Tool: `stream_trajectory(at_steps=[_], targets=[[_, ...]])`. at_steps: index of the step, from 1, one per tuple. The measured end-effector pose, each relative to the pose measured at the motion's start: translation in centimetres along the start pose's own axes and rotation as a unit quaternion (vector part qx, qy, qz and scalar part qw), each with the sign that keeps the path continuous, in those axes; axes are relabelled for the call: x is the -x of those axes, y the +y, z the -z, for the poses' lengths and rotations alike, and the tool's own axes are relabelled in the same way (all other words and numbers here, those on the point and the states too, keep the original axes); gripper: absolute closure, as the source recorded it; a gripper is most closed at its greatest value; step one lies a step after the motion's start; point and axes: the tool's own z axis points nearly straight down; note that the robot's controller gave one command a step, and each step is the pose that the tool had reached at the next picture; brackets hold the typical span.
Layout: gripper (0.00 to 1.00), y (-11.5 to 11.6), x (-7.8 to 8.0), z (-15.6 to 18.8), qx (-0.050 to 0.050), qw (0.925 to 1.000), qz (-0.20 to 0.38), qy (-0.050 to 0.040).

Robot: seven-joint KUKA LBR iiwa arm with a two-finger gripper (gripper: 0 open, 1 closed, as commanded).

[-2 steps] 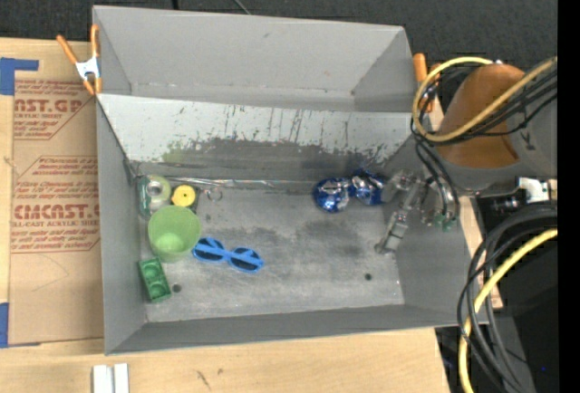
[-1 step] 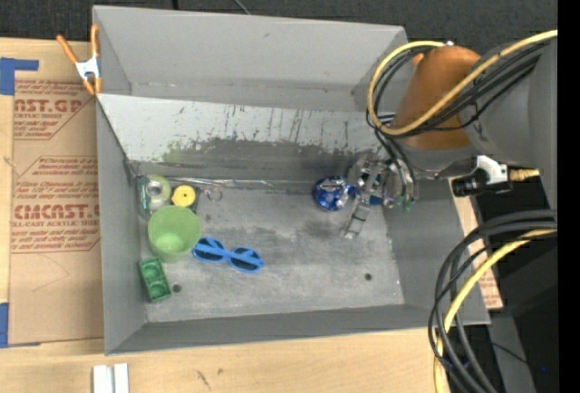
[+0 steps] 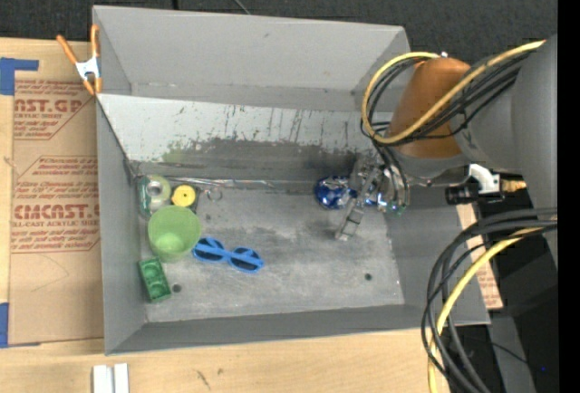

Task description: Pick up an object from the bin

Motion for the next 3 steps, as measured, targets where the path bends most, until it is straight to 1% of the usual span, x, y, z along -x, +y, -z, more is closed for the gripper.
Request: stream_trajectory(at_steps=[1, 2, 3], targets=[[0.0, 1.2, -0.6, -0.1, -0.001, 1.0, 0.0, -0.0027], [1.0, 1.4, -1.0, -0.5, -0.001, 1.0, 0.001, 0.0043], [1.0, -0.5, -2.9, 12.7, 0.0, 0.9999, 0.012, 0.0027]])
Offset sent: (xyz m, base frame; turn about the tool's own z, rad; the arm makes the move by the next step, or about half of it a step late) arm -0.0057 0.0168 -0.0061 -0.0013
